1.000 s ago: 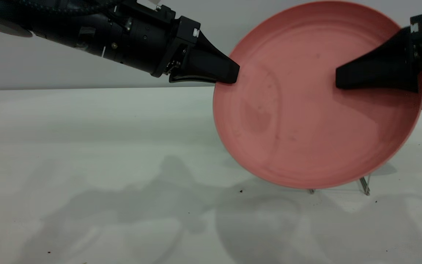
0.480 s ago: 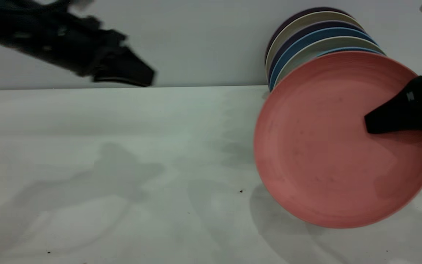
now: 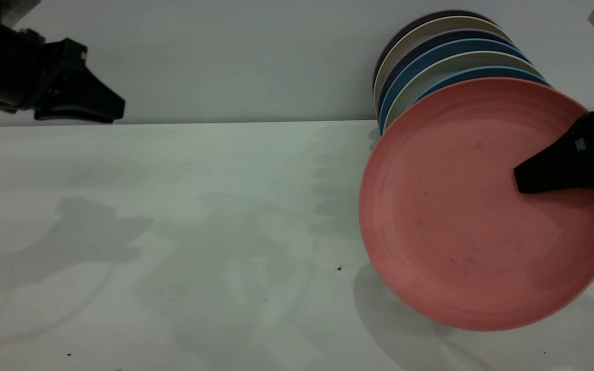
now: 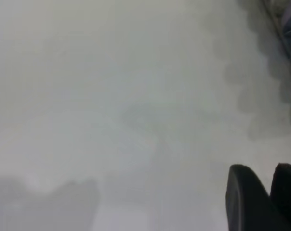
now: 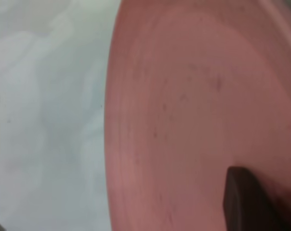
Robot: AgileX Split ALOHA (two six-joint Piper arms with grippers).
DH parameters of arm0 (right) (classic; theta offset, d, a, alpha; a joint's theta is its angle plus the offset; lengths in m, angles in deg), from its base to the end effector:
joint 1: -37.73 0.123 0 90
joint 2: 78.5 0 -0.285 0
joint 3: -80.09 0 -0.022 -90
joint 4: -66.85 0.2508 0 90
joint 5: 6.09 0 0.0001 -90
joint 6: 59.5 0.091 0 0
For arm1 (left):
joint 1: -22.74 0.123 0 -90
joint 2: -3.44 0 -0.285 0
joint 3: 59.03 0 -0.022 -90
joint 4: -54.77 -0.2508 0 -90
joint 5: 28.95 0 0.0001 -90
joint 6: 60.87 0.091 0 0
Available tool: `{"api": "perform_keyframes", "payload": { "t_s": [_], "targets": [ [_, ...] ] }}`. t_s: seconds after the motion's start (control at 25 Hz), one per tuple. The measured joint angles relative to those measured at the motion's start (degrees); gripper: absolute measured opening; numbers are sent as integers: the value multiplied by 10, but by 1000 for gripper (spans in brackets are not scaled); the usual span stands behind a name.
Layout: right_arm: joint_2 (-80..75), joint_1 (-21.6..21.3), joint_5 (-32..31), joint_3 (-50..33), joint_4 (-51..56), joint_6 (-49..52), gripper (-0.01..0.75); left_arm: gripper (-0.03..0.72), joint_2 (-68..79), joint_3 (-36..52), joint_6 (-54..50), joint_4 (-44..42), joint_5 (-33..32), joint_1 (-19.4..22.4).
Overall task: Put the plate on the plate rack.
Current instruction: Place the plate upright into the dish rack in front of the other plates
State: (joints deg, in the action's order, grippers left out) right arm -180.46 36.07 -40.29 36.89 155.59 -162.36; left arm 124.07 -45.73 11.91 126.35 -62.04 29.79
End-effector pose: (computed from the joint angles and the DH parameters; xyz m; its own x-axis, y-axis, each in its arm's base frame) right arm 0.2638 0.0436 0.1462 -0.7308 -0.1844 -0.6572 -0.4868 0.8157 0.3125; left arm 0.3879 0.0004 0.1459 -0.8016 -0.0321 -0.5970 0.2488 0.8901 -0.3820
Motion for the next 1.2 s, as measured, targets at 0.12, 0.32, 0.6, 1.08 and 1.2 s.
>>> {"api": "perform_keyframes", "payload": {
  "t_s": [0.12,0.32,0.6,1.08,1.2],
  "targets": [
    [1,0,4,0,-30,-19,121,164,0,0,-52,-65,20,2],
    [31,0,38,9,-126,-39,121,177,0,0,-215,-228,57,2],
    [96,0,28,87,-281,-80,121,207,0,0,-419,-437,64,2],
    [107,0,-29,191,-393,-187,121,230,0,0,-457,-485,62,2],
    [90,0,-28,211,-394,-187,121,233,0,0,-457,-485,62,2]
  ]
}}
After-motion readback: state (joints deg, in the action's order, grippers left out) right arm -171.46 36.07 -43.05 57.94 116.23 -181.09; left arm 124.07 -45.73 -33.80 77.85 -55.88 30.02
